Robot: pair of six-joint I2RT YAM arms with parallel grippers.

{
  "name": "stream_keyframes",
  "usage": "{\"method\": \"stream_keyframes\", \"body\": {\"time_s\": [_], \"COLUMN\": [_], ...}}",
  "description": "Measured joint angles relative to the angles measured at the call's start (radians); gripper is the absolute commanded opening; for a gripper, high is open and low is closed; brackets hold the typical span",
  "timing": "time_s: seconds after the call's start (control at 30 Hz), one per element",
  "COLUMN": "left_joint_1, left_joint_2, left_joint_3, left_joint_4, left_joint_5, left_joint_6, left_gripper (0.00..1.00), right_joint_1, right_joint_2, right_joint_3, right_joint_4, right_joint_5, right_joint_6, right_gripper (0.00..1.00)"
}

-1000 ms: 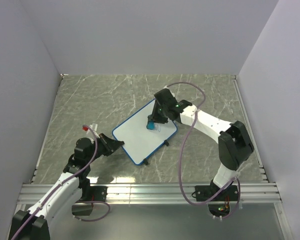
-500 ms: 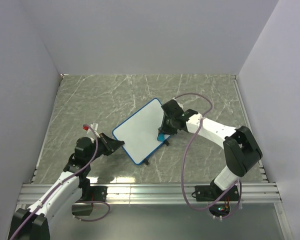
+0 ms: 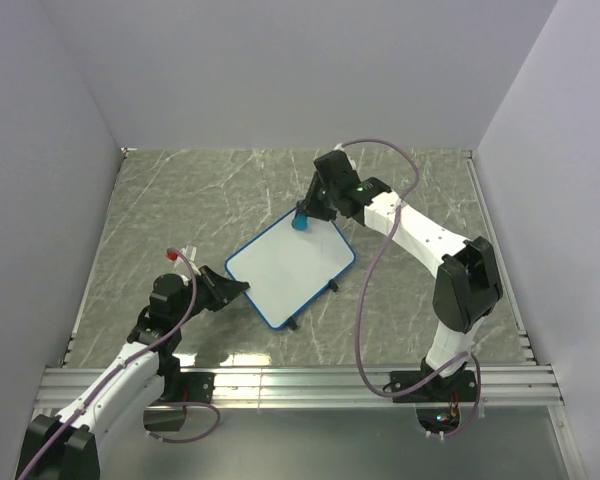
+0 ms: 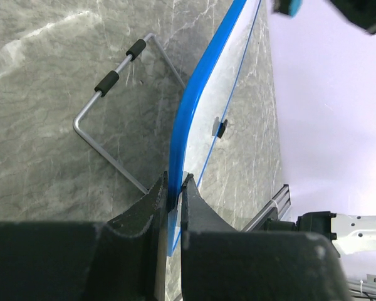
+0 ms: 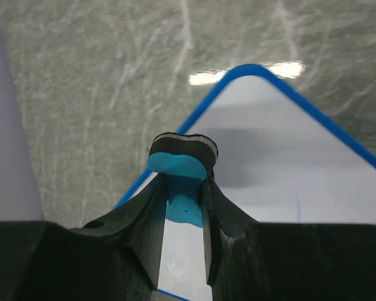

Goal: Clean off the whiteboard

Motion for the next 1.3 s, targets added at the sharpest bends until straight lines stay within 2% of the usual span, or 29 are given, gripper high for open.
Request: {"method": "stream_keyframes", "body": {"time_s": [0.27,0.5,0.67,0.9,1.07,1.3], "left_joint_1": [0.0,-0.001,0.0,0.004,0.005,0.005], "left_joint_2": [0.006,0.03,0.046,0.06,0.06,0.06], "left_joint_3": [0.009,0.011,0.012,0.013,0.013,0.013], "left_joint_4": [0.02,0.031,0.045,0.048,0.049,0.056], "left_joint_5": [0.0,0.0,0.003,0.013,0.018,0.02], "left_joint_6": [-0.008,-0.007,-0.003,0.001,0.001,0.0], "left_gripper": [0.0,0.0,0.0,0.0,0.0,0.0], "right_joint_1": [-0.112,-0.1,-0.03,0.084,0.056,-0.061], "right_joint_2": [-0.002,-0.092,-0.105,-0.089,-0.086,-0.124], "right_joint_3": [-0.224,-0.394,-0.415,-0.36,-0.355,-0.475], "right_joint_4": [0.025,0.13,0.124,0.048,0.035,0.134], "right_joint_5": [-0.033,-0.025,0.032,0.047,0.007,-0.145], "right_joint_6": [0.013,0.036,0.039,0.039,0.055,0.136], "right_gripper": [0.0,0.0,0.0,0.0,0.0,0.0]}}
